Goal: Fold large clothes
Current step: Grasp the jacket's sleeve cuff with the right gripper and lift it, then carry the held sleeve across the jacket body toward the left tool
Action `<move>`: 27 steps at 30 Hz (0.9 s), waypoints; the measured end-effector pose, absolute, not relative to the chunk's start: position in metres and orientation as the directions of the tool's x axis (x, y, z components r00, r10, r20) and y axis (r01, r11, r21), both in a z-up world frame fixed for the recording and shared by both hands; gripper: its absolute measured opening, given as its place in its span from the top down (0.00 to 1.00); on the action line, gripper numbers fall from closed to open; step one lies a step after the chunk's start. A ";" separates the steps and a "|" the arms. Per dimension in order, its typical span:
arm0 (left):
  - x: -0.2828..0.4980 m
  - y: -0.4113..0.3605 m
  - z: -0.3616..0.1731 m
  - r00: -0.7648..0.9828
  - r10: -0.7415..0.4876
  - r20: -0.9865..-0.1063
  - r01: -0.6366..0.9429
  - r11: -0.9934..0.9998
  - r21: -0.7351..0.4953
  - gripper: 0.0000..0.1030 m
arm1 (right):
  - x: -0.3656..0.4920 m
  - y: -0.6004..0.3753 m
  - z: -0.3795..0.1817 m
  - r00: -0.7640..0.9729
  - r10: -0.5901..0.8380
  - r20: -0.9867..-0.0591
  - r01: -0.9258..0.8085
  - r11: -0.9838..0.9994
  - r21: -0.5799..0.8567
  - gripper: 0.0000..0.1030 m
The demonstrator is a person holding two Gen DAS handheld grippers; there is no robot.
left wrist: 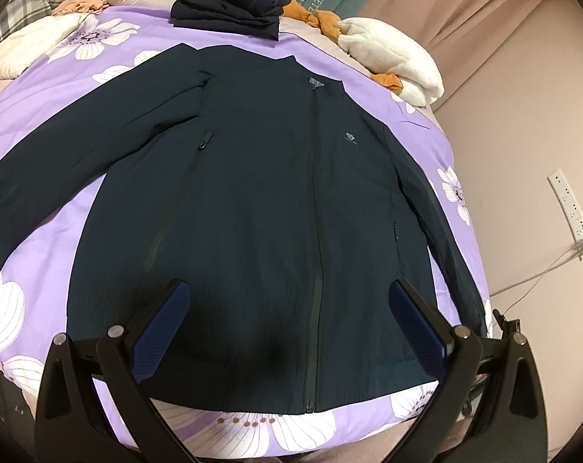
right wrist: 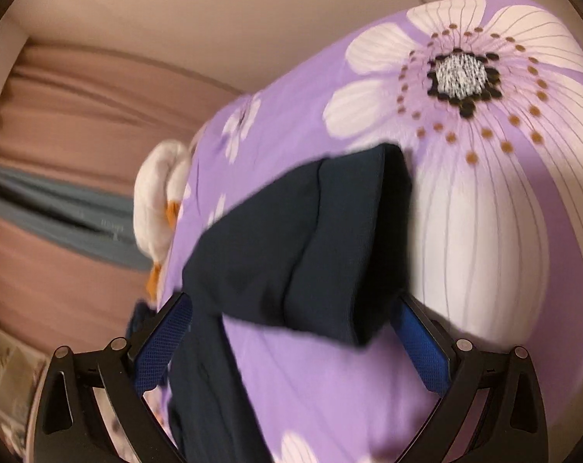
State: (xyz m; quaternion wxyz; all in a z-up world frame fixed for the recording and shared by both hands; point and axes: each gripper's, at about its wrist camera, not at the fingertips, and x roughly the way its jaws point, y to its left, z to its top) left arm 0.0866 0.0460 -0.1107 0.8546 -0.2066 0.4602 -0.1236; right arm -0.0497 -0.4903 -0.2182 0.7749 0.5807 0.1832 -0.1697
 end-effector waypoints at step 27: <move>0.115 0.129 -0.116 0.610 -0.252 -0.751 -0.142 0.898 -0.416 0.00 | 0.201 -0.258 0.045 0.852 -0.237 -0.467 0.229 0.971 -0.074 0.84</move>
